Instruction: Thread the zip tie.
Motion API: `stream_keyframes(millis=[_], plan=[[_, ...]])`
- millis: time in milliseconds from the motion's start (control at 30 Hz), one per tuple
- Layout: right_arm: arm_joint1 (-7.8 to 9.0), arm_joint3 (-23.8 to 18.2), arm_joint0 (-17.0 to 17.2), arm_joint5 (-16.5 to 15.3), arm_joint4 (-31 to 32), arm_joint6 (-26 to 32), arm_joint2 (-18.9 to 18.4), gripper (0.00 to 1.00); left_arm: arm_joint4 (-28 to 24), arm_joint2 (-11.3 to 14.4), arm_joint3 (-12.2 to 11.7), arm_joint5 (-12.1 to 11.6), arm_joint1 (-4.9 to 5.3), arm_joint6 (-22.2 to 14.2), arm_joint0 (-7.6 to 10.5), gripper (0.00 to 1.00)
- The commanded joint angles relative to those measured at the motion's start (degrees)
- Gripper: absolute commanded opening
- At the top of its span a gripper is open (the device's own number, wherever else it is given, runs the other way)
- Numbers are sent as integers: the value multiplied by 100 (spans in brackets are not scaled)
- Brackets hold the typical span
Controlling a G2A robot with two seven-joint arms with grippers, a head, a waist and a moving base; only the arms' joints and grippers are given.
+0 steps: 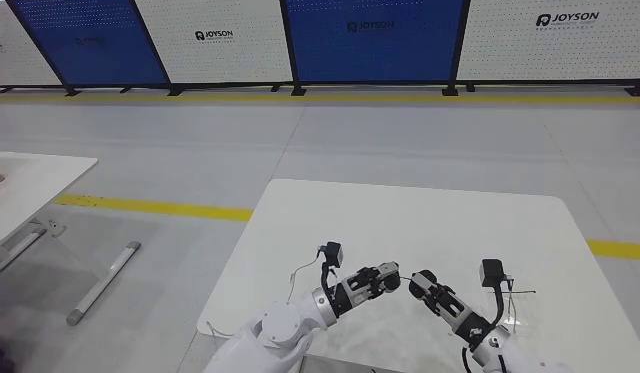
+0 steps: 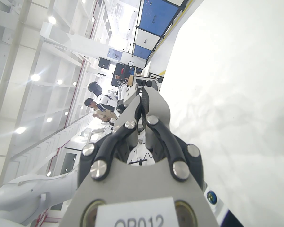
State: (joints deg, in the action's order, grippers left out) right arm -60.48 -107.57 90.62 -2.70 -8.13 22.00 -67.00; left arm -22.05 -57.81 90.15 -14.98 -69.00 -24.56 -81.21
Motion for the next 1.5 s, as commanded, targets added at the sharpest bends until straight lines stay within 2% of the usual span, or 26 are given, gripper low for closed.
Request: stream_keyframes(millis=[0,33,67,200,233,433,567,633,767,867,933,1067,1133,1200,1233,1367,1400,1467], plan=[[0,0,0,0,0,0,0,0,71,-7,24,-39,11,-42,-29,85],[0,0,0,0,0,0,0,0,99,-9,43,-53,16,-52,-48,87],[0,0,0,0,0,0,0,0,121,-12,70,-65,22,-63,-73,84],[0,0,0,0,0,0,0,0,165,-53,130,-95,45,-77,-153,50],[0,0,0,0,0,0,0,0,165,-60,136,-101,49,-71,-168,45],[0,0,0,0,0,0,0,0,166,-78,139,-133,65,-81,-225,28],[0,0,0,0,0,0,0,0,176,-62,128,-104,66,-72,-195,18],[0,0,0,0,0,0,0,0,193,-42,121,-70,59,-24,-152,8],[0,0,0,0,0,0,0,0,178,-24,71,-73,55,-22,-106,9],[0,0,0,0,0,0,0,0,200,-18,56,-100,58,-15,-105,3],[0,0,0,0,0,0,0,0,217,-13,57,-118,60,-13,-109,6],[0,0,0,0,0,0,0,0,239,-4,66,-150,64,0,-127,0],[0,0,0,0,0,0,0,0,244,1,71,-168,67,-2,-141,0],[0,0,0,0,0,0,0,0,245,4,73,-191,70,-19,-149,14],[0,0,0,0,0,0,0,0,250,5,72,-205,72,-29,-151,17],[0,0,0,0,0,0,0,0,264,4,80,-250,78,-51,-154,7],[0,0,0,0,0,0,0,0,264,3,83,-251,79,-49,-152,0],[0,0,0,0,0,0,0,0,262,2,91,-250,81,-44,-148,0]])
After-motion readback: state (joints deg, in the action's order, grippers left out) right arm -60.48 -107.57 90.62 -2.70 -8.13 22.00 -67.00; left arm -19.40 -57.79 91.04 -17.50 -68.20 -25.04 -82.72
